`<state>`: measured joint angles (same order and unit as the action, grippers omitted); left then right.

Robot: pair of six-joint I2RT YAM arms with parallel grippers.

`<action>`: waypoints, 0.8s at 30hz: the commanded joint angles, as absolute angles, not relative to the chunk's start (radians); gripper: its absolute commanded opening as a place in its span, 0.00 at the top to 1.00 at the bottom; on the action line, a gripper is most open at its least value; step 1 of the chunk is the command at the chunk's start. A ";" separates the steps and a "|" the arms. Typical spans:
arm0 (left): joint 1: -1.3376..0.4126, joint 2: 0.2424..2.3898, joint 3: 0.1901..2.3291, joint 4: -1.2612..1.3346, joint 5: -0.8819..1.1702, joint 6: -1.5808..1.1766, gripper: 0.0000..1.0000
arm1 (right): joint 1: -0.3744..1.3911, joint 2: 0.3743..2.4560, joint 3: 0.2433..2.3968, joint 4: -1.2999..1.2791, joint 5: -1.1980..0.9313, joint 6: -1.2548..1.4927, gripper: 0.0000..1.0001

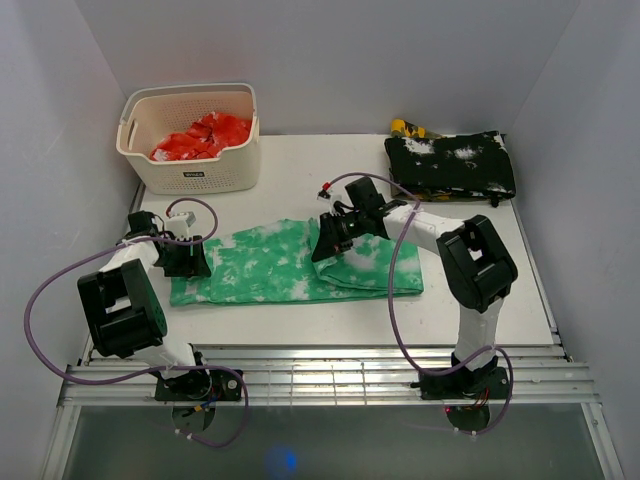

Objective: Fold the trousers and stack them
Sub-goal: Fold the trousers

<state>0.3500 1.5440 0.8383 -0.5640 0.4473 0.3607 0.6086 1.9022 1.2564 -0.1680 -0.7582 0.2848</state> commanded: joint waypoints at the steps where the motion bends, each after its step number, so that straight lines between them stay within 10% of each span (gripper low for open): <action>1: 0.344 1.592 0.796 -0.572 0.391 0.380 0.30 | 0.624 1.940 1.305 -0.109 -0.762 0.337 0.92; 20: 0.342 1.592 0.779 -0.568 0.379 0.393 0.28 | 0.666 2.043 1.376 -0.109 -0.775 0.385 0.92; 24: 0.342 1.580 0.788 -0.574 0.399 0.397 0.25 | 0.667 2.059 1.390 -0.115 -0.801 0.376 0.48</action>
<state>0.3485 1.5425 0.8360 -0.5644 0.4484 0.3676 0.6567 2.0495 1.3399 -0.1482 -0.7551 0.3759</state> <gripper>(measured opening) 0.738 0.412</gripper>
